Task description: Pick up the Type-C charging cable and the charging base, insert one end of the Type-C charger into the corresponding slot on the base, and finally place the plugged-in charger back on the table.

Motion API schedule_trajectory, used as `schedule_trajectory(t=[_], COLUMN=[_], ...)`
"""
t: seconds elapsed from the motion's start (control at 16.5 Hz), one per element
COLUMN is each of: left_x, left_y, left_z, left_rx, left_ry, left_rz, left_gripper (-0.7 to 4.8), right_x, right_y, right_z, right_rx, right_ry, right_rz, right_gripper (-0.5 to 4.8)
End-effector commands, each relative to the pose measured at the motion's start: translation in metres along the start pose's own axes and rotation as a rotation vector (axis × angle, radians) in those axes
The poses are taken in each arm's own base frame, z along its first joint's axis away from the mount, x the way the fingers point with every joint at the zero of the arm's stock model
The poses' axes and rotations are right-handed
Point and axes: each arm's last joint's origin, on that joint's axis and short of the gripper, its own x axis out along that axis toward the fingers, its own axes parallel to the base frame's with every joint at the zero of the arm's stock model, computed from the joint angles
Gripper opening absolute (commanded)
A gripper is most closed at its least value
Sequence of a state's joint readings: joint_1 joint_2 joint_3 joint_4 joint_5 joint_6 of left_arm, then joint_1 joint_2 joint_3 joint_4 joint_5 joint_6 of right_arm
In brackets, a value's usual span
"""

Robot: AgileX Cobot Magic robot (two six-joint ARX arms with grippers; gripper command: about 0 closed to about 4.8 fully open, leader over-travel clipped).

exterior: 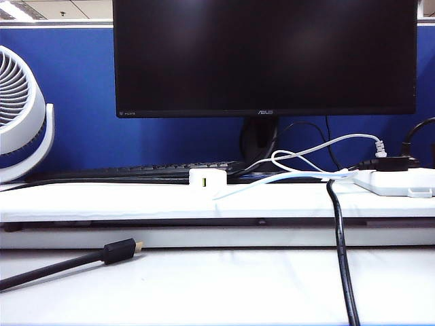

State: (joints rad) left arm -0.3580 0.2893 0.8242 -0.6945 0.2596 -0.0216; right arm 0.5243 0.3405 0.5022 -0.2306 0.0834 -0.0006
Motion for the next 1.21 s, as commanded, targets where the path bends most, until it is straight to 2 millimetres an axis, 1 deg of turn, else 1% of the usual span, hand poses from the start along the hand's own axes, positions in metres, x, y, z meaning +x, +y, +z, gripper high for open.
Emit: schedule_trajectory(t=[0.06,0.18,0.3,0.36,0.42,0.48,0.61,0.85,0.97,1.21], left_x=[0.052,0.083,0.1,0.106,0.107,0.108,0.108,0.107,0.106,0.106], left_y=[0.016,0.025,0.031,0.033,0.034,0.035,0.035,0.035,0.035,0.035], left_z=[-0.04,-0.081,-0.113,-0.131,-0.141,-0.148,-0.164,-0.176,-0.192,-0.192], left_rx=[-0.075,-0.145,-0.145,-0.133,-0.122,-0.11,-0.089,-0.022,-0.026,-0.039], left_ry=[0.009,0.08,0.094,0.094,0.103,0.112,0.155,0.196,0.247,0.242], left_rz=[0.048,0.065,0.073,0.088,0.101,0.108,0.115,0.109,0.108,0.102], left_gripper=[-0.04,-0.04,-0.04,-0.04,-0.04,-0.04,-0.04,-0.04,-0.04,-0.04], right_x=[0.004,0.011,0.016,0.018,0.019,0.019,0.019,0.019,0.019,0.019], right_y=[-0.001,-0.001,0.0,0.0,0.0,0.0,0.0,-0.001,0.0,0.0], right_z=[-0.036,-0.068,-0.095,-0.111,-0.121,-0.128,-0.148,-0.149,-0.149,-0.149], right_rx=[0.026,0.042,0.029,0.028,0.027,0.026,0.02,0.023,0.023,0.023], right_ry=[0.056,0.141,0.198,0.214,0.224,0.235,0.292,0.284,0.284,0.284], right_rz=[-0.048,-0.058,-0.06,-0.061,-0.061,-0.061,-0.063,-0.09,-0.082,-0.082], right_gripper=[-0.06,-0.06,-0.06,-0.06,-0.06,-0.06,-0.06,-0.05,-0.05,-0.05])
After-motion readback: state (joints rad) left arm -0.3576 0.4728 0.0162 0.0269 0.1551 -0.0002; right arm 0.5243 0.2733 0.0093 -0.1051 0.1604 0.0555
